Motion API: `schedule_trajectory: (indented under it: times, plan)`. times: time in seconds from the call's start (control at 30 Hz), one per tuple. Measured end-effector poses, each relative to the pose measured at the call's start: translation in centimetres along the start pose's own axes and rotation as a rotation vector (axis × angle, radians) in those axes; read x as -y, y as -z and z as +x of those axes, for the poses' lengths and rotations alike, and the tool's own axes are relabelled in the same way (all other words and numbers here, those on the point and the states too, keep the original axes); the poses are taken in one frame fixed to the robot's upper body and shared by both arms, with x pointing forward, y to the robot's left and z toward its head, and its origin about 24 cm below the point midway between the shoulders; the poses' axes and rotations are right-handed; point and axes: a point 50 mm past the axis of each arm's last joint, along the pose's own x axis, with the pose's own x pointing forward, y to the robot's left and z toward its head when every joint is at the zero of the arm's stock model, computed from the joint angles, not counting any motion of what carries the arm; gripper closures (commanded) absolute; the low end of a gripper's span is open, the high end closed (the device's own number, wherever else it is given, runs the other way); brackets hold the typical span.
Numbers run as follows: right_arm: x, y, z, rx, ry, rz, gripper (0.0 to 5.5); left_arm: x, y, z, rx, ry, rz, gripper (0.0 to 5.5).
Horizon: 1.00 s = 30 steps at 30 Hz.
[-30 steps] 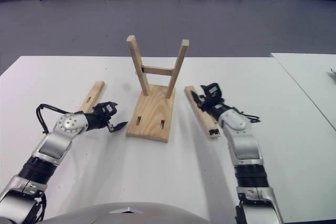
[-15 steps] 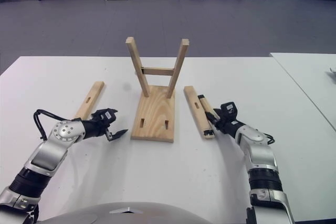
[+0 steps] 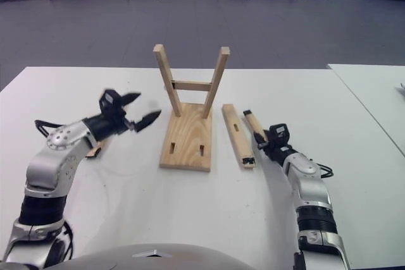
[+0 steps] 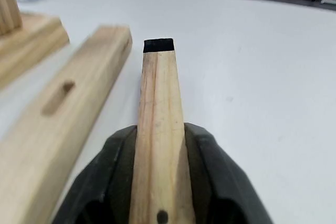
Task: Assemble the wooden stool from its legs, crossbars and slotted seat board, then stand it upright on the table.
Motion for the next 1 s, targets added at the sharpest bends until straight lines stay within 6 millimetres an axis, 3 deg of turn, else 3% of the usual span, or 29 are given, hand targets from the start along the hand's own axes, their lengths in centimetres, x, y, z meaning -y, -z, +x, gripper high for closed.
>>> schedule_trajectory:
  times: [0.03, 0.1, 0.13, 0.17, 0.2, 0.23, 0.3, 0.47, 0.57, 0.93, 1.0]
  plan:
    - [-0.2, -1.9, 0.0, 0.091, -0.015, -0.011, 4.19, 0.1, -1.2, 0.4, 0.088, 0.014, -0.083, 0.81]
    - [-2.1, -7.5, 0.0, 0.317, -0.105, -0.082, 4.19, 0.5, -3.4, 1.2, 0.238, 0.055, -0.244, 0.81]
    - [-3.6, -9.8, -0.1, 0.41, -0.172, -0.112, 4.19, 0.6, -4.0, 1.4, 0.284, 0.07, -0.312, 1.0]
    - [-7.0, -13.0, -0.5, 0.54, -0.333, -0.171, 4.19, 1.0, -5.0, 1.7, 0.344, 0.097, -0.408, 1.21]
    - [-9.6, -14.3, -0.8, 0.584, -0.451, -0.216, 4.19, 1.2, -5.6, 2.0, 0.372, 0.12, -0.464, 1.35]
    - [-13.8, -15.7, -1.3, 0.646, -0.645, -0.27, 4.19, 2.0, -6.9, 2.7, 0.403, 0.176, -0.518, 1.47]
    - [-16.2, -16.8, -1.6, 0.691, -0.74, -0.291, 4.19, 2.9, -8.2, 3.0, 0.413, 0.222, -0.524, 1.83]
    - [-16.9, -17.5, -1.8, 0.714, -0.725, -0.278, 4.19, 3.4, -8.3, 2.8, 0.391, 0.212, -0.542, 2.69]
    - [-16.7, -17.3, -1.7, 0.695, -0.704, -0.32, 4.19, 3.0, -7.0, 2.3, 0.356, 0.145, -0.574, 3.23]
    - [-16.3, -16.2, -0.4, 0.628, -0.64, -0.406, 4.19, 2.9, -6.9, 2.4, 0.34, 0.134, -0.573, 4.99]
    - [-16.4, -16.2, -0.4, 0.634, -0.645, -0.409, 4.19, 2.7, -6.7, 2.3, 0.339, 0.113, -0.575, 5.09]
